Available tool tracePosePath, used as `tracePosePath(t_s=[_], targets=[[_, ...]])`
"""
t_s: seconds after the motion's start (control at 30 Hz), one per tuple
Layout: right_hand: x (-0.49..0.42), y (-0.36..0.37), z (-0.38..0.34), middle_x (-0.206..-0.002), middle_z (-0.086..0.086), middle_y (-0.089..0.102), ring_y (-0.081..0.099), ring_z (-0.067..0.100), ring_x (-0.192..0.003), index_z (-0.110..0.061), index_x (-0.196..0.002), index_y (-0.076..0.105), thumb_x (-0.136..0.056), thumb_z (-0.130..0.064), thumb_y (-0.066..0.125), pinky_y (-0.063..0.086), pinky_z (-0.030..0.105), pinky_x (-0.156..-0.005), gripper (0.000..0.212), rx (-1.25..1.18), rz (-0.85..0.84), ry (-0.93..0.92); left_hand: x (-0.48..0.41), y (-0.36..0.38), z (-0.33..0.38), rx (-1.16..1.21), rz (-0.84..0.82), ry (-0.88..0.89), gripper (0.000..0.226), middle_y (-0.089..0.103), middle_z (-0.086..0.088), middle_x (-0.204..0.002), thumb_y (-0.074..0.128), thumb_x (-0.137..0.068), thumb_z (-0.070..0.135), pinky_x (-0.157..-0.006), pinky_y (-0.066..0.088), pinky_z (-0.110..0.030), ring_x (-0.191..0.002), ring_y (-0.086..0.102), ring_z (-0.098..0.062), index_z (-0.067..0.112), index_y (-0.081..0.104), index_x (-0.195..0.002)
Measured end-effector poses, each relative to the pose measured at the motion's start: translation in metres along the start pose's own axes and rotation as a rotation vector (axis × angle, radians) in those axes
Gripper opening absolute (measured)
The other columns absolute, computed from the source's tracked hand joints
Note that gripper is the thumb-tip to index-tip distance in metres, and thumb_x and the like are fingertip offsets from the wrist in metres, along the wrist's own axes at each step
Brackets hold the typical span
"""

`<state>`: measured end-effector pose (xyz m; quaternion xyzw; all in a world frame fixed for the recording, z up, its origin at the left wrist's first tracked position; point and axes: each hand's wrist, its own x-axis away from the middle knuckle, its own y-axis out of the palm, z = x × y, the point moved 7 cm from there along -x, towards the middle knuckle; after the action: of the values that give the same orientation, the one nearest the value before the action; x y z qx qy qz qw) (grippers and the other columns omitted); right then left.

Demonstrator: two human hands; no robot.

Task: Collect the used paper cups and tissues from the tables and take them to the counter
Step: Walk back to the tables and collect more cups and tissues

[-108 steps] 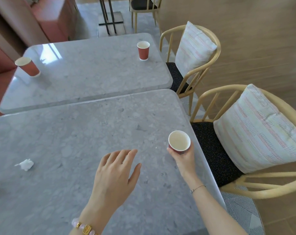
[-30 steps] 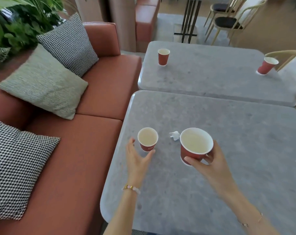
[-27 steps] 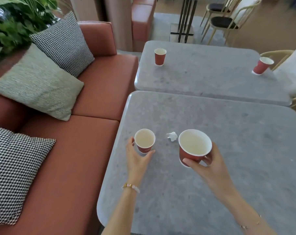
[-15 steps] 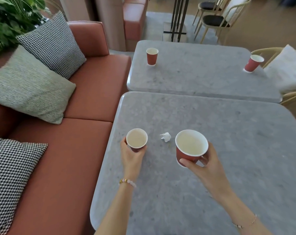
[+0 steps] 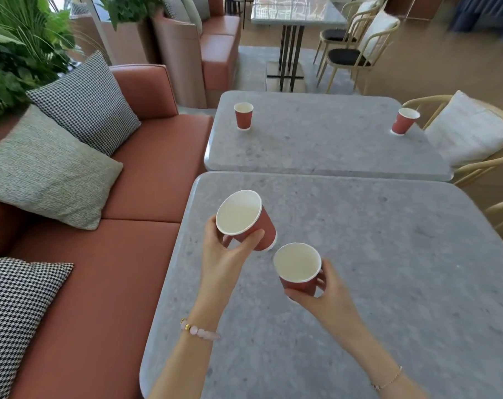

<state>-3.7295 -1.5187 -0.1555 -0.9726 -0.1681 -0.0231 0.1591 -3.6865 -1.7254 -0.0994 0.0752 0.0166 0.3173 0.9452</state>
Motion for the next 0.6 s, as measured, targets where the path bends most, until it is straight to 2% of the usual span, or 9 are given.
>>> tracePosePath(t_s=[0.1,0.23,0.4,0.53,0.6], targets=[[0.003,0.003,0.0,-0.1,-0.019,0.065,0.058,-0.007,-0.093,-0.042,-0.102,0.052,-0.062,-0.021,0.087,0.047,0.008,-0.074,0.057,0.008,-0.021,-0.003,0.009,0.014,0.017,0.01,-0.076,0.022,0.049,0.066,0.006,-0.102,0.079,-0.067,0.002,-0.069,0.047,-0.01,-0.092,0.063,0.0,0.018,0.056,-0.108],[0.007,0.003,-0.008,-0.105,-0.017,0.065,0.061,-0.004,-0.094,-0.043,-0.107,0.051,-0.064,-0.023,0.085,0.048,0.01,-0.076,0.059,0.004,-0.014,-0.042,0.026,0.035,0.022,-0.041,-0.21,0.012,0.052,0.068,0.015,-0.095,0.082,-0.057,0.014,-0.071,0.049,-0.013,-0.094,0.063,-0.001,0.022,0.057,-0.102],[0.014,-0.003,-0.015,-0.101,-0.019,0.067,0.063,-0.001,-0.094,-0.042,-0.109,0.052,-0.062,-0.025,0.085,0.048,0.011,-0.078,0.06,-0.025,0.023,-0.083,0.044,0.05,0.011,-0.133,-0.244,-0.005,0.06,0.064,0.008,-0.106,0.08,-0.052,0.018,-0.083,0.049,-0.023,-0.1,0.061,-0.005,0.022,0.055,-0.106],[0.021,-0.01,-0.017,-0.103,-0.025,0.065,0.062,-0.002,-0.096,-0.044,-0.111,0.052,-0.059,-0.035,0.082,0.048,0.011,-0.077,0.061,-0.042,0.032,-0.08,0.054,0.056,0.009,-0.198,-0.256,0.045,0.06,0.062,0.009,-0.109,0.083,-0.054,0.017,-0.082,0.044,-0.013,-0.101,0.058,0.0,0.03,0.052,-0.104],[0.024,-0.013,-0.02,-0.103,-0.027,0.064,0.062,-0.003,-0.096,-0.044,-0.108,0.052,-0.058,-0.039,0.082,0.047,0.01,-0.075,0.059,-0.056,0.037,-0.08,0.059,0.06,0.009,-0.236,-0.272,0.072,0.063,0.061,0.011,-0.111,0.086,-0.057,0.011,-0.084,0.043,-0.013,-0.104,0.055,0.001,0.033,0.051,-0.105]])
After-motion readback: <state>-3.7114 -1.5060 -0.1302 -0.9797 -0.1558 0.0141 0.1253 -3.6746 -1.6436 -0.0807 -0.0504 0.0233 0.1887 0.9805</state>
